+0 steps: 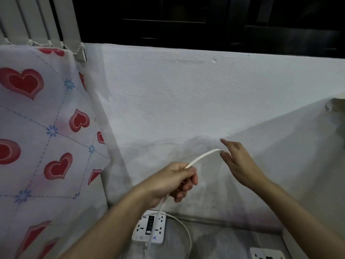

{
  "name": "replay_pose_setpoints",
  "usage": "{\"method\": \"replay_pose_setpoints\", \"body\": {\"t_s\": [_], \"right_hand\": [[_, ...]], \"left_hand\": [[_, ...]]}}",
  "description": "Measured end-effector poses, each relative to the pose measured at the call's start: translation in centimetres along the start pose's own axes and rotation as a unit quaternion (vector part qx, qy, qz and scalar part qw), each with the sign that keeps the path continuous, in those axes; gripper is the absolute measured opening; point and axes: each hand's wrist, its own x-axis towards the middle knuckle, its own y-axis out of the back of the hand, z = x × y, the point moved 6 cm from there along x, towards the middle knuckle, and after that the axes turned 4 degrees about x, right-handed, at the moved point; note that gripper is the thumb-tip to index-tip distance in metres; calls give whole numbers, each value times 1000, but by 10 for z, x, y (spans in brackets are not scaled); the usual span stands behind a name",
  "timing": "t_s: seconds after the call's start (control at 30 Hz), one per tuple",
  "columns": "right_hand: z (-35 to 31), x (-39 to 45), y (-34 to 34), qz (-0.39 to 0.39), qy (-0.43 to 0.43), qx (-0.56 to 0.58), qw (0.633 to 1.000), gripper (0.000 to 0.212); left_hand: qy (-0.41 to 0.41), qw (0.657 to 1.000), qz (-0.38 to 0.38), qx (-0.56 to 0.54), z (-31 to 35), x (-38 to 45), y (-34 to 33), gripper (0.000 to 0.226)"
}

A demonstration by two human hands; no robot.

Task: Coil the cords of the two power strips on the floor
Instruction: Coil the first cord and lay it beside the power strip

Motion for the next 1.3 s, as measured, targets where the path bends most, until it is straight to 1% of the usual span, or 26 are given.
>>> {"method": "replay_pose_setpoints", "body": {"t_s": [0.07, 0.1, 0.13, 0.17, 0.2, 0.23, 0.27, 0.3, 0.33, 0.37, 0.43, 0.5, 0.53, 0.63, 0.67, 0.73, 0.83, 0.9, 0.93, 0.97, 1.03, 1.1, 1.17, 1.23, 1.3], "right_hand": [[-3, -4, -11, 15, -46, 33, 998, 45], [-11, -8, -16, 8, -67, 84, 994, 41], [-21, -13, -25, -30, -89, 165, 982, 34], [-37, -22, -37, -107, -106, 253, 956, 34], [-56, -33, -50, -201, -111, 329, 916, 39], [-75, -47, -62, -289, -104, 373, 875, 45], [-91, -61, -71, -360, -93, 405, 835, 48], [-103, -73, -78, -407, -87, 433, 799, 49], [-112, -81, -83, -432, -88, 461, 770, 47], [-119, -86, -86, -443, -85, 480, 752, 41], [-125, -91, -88, -459, -66, 481, 744, 31], [-118, -94, -89, -495, -47, 439, 748, 31], [-112, -96, -89, -515, -34, 405, 755, 32], [-84, -100, -90, -560, -12, 318, 765, 31], [-73, -100, -90, -566, -22, 313, 763, 30], [-47, -98, -89, -565, -71, 332, 752, 33], [-7, -93, -80, -545, -131, 374, 739, 38], [13, -88, -73, -523, -149, 385, 745, 37], [20, -86, -69, -511, -148, 378, 758, 37], [27, -85, -66, -494, -142, 358, 779, 37], [35, -81, -65, -448, -126, 286, 837, 39], [37, -73, -65, -379, -123, 214, 892, 42], [34, -61, -65, -301, -120, 161, 932, 41], [24, -46, -60, -217, -110, 120, 963, 41], [13, -33, -54, -146, -105, 110, 978, 42]], "left_hand": [[-23, 996, 47, -65, 2, 8, -2, 34], [-36, 992, 71, -94, 5, 11, 0, 35], [-47, 987, 93, -121, 8, 12, 3, 37], [-52, 981, 114, -146, 10, 14, 6, 39], [-51, 975, 134, -172, 11, 15, 10, 41], [-47, 968, 149, -196, 11, 16, 15, 42], [-45, 963, 159, -214, 12, 17, 18, 42], [-47, 959, 161, -227, 13, 18, 21, 41], [-51, 957, 158, -236, 15, 19, 22, 39], [-55, 957, 150, -244, 16, 19, 24, 36], [-49, 953, 133, -267, 18, 20, 31, 25], [-35, 939, 124, -320, 19, 18, 45, 19], [-32, 925, 126, -356, 19, 16, 56, 19], [-33, 879, 163, -446, 14, 4, 94, 29], [-35, 866, 179, -466, 12, -1, 106, 33], [-42, 843, 200, -498, 7, -10, 124, 38], [-52, 828, 206, -519, 5, -20, 139, 42], [-49, 836, 196, -511, 5, -23, 139, 42], [-46, 844, 183, -501, 5, -23, 135, 42], [-41, 855, 167, -490, 7, -21, 128, 41], [-34, 876, 132, -463, 11, -18, 111, 40], [-43, 897, 102, -428, 20, -15, 93, 37], [-63, 921, 80, -375, 32, -17, 79, 35], [-75, 947, 57, -308, 42, -20, 61, 34], [-68, 971, 39, -226, 45, -23, 40, 36]]}}
